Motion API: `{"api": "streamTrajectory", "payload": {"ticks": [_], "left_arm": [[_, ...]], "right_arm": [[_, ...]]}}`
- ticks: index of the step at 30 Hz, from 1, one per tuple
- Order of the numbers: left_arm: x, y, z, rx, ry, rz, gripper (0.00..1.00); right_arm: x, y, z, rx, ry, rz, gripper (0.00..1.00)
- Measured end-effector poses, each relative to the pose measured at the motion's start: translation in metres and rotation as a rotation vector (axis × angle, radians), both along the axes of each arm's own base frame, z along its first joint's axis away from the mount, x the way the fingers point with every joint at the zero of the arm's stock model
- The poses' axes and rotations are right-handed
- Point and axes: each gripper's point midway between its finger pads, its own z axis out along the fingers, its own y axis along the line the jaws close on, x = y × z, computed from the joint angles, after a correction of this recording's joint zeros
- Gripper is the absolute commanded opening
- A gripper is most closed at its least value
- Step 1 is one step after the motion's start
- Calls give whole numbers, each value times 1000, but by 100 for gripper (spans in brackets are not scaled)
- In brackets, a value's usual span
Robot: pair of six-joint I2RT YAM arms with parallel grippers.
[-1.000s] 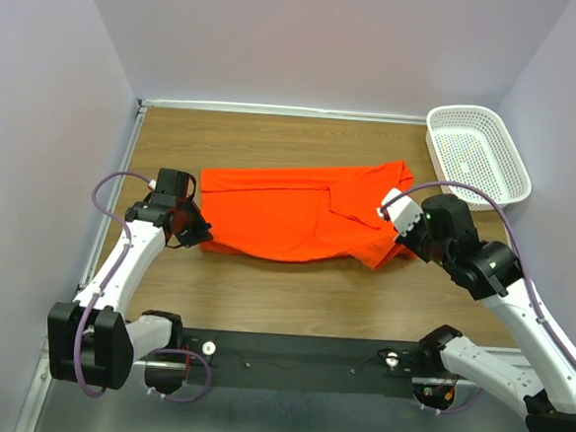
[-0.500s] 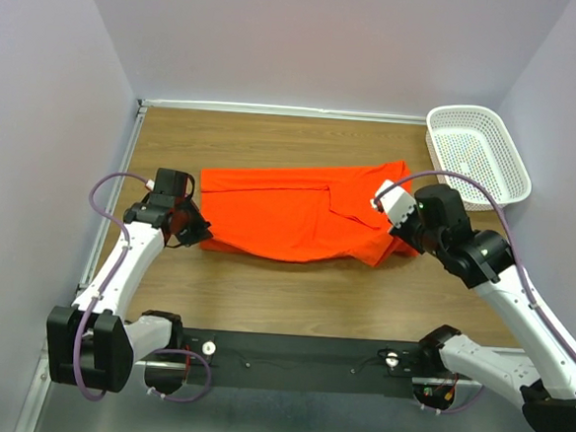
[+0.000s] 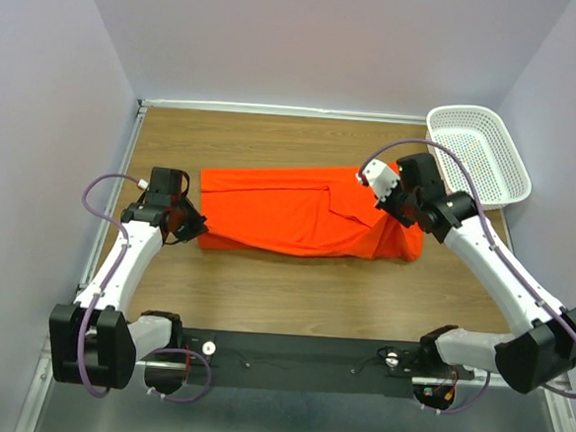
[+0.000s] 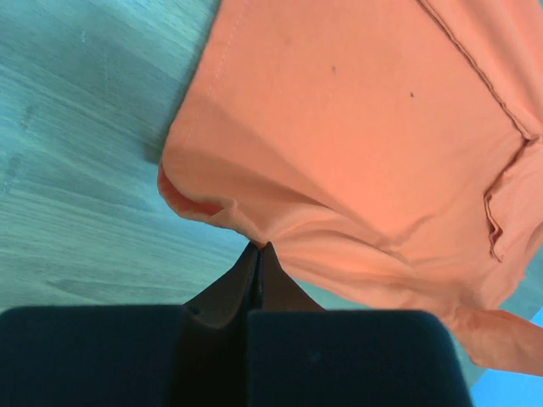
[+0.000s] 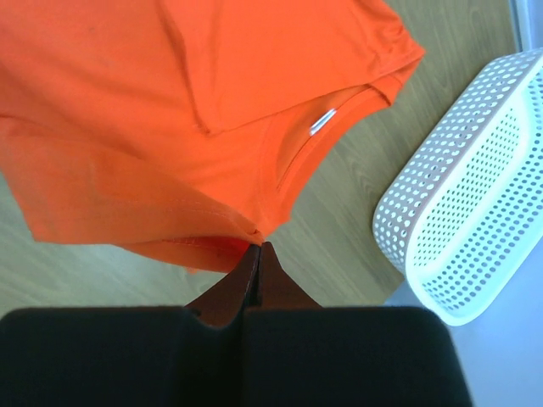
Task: Fold and stack the t-shirts
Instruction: Fold the tshirt
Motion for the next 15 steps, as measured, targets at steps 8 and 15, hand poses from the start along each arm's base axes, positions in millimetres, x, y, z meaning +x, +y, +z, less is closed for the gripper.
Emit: {"api": "streamTrajectory", "payload": {"ticks": [8,15], "left_arm": [[12,5,-20,9,47,18,0],[21,4,-31,10,63,18,0]], "right_arm": [[41,-6,-6,43,20,-29,1],[56,3,-11,91,47,-8,1]]}}
